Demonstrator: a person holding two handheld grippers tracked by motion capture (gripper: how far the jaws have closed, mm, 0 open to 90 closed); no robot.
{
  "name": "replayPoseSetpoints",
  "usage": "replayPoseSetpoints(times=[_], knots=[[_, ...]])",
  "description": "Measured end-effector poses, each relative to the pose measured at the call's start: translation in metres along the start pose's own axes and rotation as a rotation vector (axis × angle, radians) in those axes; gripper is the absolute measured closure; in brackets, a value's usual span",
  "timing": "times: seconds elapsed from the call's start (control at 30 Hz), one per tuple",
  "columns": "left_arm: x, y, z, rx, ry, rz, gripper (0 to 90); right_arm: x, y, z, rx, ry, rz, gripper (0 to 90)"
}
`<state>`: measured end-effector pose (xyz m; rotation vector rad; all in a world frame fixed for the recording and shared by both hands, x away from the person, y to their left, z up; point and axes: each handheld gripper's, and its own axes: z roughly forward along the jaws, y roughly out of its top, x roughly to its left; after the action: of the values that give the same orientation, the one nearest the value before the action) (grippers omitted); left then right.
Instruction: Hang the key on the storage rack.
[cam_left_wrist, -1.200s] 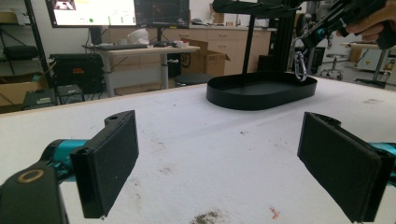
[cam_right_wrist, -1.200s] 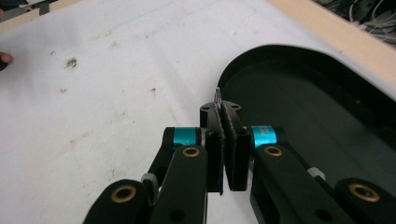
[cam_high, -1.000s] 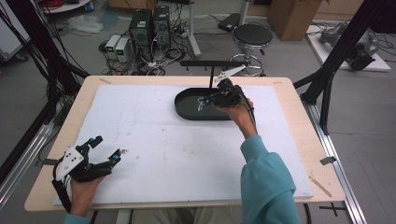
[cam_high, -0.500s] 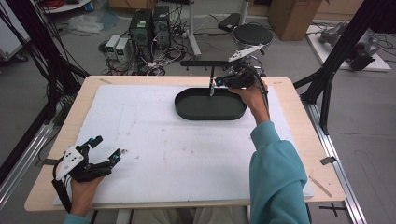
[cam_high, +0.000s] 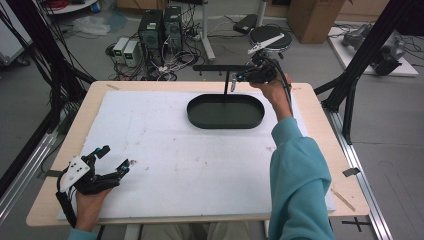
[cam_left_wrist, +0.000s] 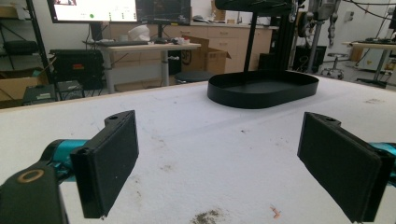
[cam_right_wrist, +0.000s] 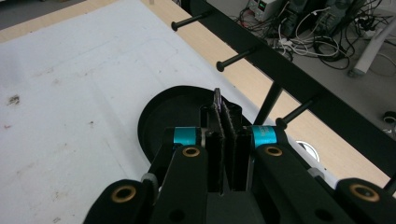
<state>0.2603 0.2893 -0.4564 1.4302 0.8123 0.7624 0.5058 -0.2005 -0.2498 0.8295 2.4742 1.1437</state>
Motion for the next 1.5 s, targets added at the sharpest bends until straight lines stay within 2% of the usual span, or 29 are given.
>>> replayPoseSetpoints(times=[0.3,0.7,0.83,1.0,1.03,1.37,1.5], knots=[[0.000,0.000,0.000,-0.001,0.002,0.002,12.9,-0.011,-0.004,0.003,-0.002,-0.020,0.018,88.9],[0.000,0.000,0.000,-0.001,0.002,0.002,13.0,-0.017,-0.006,0.011,0.005,-0.055,0.033,88.9],[0.000,0.000,0.000,-0.002,0.002,0.005,12.9,-0.019,-0.007,0.015,0.026,-0.065,0.039,88.9],[0.000,0.000,0.000,-0.001,0.003,0.005,12.9,-0.021,-0.008,0.016,0.027,-0.073,0.042,88.9],[-0.001,0.000,0.000,-0.002,0.004,0.005,12.9,-0.022,-0.008,0.016,0.028,-0.088,0.044,88.8],[-0.001,0.000,0.000,0.001,0.006,0.010,12.9,-0.025,-0.009,0.017,0.016,-0.099,0.052,88.8],[-0.001,0.000,0.000,-0.003,0.006,0.009,12.9,-0.026,-0.009,0.020,0.016,-0.113,0.070,88.8]])
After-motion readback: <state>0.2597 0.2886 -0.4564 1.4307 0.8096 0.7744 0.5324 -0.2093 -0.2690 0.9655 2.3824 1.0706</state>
